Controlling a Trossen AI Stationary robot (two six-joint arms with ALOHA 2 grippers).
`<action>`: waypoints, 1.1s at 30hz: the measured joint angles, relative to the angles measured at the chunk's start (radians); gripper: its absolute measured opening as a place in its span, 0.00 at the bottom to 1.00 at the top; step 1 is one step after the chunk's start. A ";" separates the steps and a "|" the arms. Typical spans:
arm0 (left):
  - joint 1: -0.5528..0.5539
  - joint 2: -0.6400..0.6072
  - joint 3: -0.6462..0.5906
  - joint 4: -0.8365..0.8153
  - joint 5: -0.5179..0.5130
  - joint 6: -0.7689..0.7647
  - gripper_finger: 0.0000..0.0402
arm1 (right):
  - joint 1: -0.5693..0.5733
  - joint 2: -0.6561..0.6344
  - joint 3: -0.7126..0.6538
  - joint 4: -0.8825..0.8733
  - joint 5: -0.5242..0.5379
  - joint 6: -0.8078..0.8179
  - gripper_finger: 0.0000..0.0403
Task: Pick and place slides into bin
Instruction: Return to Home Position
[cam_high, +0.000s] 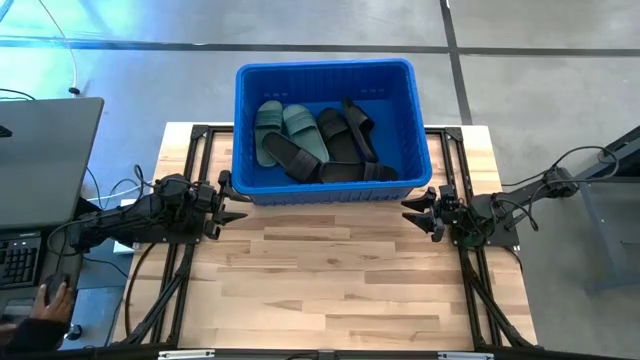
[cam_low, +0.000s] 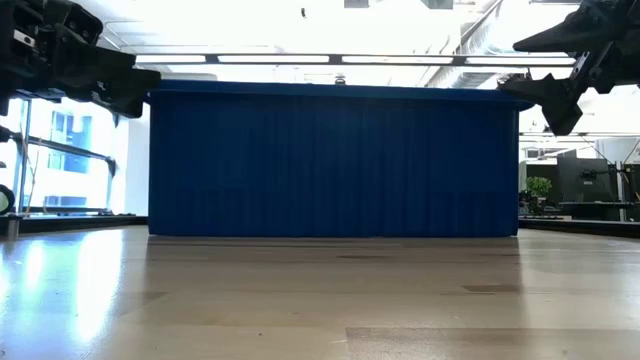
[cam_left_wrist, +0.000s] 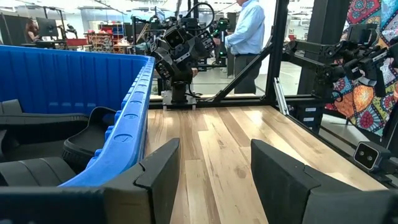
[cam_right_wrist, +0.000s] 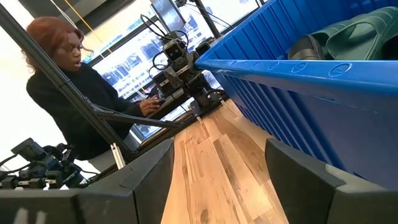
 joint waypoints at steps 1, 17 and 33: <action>0.000 0.000 0.000 0.000 0.000 0.000 0.45 | 0.000 0.000 0.000 0.000 0.000 0.000 0.60; 0.000 0.000 0.000 0.000 0.000 0.000 0.45 | 0.000 0.000 0.000 0.000 0.000 0.000 0.60; 0.000 0.000 0.000 0.000 0.000 0.000 0.45 | 0.000 0.000 0.000 0.000 0.000 0.000 0.60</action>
